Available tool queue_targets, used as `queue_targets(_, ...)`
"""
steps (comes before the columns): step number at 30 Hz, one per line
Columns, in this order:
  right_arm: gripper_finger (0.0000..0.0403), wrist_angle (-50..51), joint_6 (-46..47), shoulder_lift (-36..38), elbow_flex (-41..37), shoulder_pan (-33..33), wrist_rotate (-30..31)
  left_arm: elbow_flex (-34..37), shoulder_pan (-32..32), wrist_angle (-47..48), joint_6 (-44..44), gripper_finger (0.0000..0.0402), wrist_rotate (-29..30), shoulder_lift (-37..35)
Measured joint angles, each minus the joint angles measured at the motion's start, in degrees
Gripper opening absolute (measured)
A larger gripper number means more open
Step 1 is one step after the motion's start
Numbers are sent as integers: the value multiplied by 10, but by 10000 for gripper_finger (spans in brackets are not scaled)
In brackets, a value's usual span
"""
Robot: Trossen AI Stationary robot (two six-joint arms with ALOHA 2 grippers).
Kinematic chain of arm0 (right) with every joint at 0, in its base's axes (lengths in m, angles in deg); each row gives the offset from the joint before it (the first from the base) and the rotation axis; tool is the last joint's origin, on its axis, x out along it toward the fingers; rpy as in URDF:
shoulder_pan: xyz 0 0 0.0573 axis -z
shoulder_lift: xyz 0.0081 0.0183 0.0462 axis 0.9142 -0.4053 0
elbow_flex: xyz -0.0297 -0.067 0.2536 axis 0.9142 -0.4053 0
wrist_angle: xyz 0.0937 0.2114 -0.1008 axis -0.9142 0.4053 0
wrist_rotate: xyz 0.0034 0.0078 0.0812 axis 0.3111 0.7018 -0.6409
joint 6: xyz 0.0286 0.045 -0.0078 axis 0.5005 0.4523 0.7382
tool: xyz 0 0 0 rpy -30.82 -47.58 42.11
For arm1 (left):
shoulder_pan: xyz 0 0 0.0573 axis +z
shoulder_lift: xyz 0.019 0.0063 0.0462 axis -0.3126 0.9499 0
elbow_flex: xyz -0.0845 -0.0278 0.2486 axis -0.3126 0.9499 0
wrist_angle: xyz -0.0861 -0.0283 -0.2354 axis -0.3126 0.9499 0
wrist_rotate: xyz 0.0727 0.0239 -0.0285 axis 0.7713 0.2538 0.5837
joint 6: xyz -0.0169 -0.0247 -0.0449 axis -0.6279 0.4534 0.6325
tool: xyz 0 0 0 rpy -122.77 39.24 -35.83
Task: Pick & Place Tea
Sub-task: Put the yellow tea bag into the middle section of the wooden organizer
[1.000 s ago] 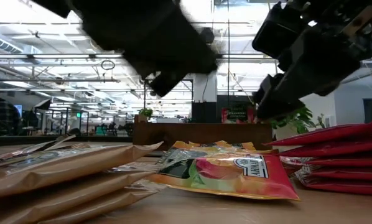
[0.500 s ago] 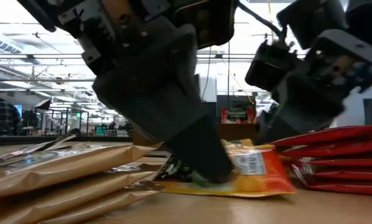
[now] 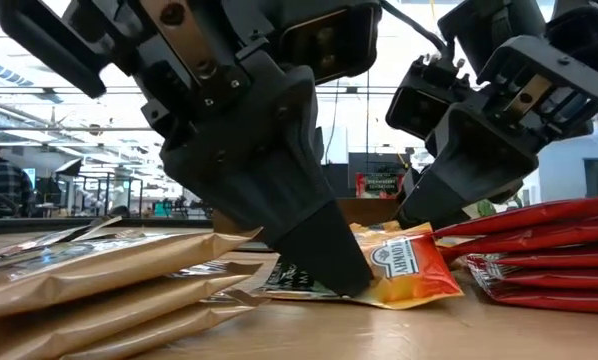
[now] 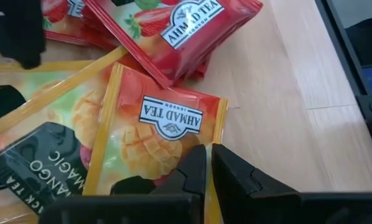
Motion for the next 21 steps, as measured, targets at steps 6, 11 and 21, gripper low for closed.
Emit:
queue_targets(6, 134, -3, -13, -4, 0, 0, 4, 0, 4, -4, -15, 35, 9, 0)
queue_targets(11, 96, -5, -26, -4, 0, 0, 17, 0, 3, -4, -19, 35, 11, 0)
queue_targets(21, 6, -5, -57, -4, 0, 0, 30, 0, 3, -2, -23, 35, 11, 0)
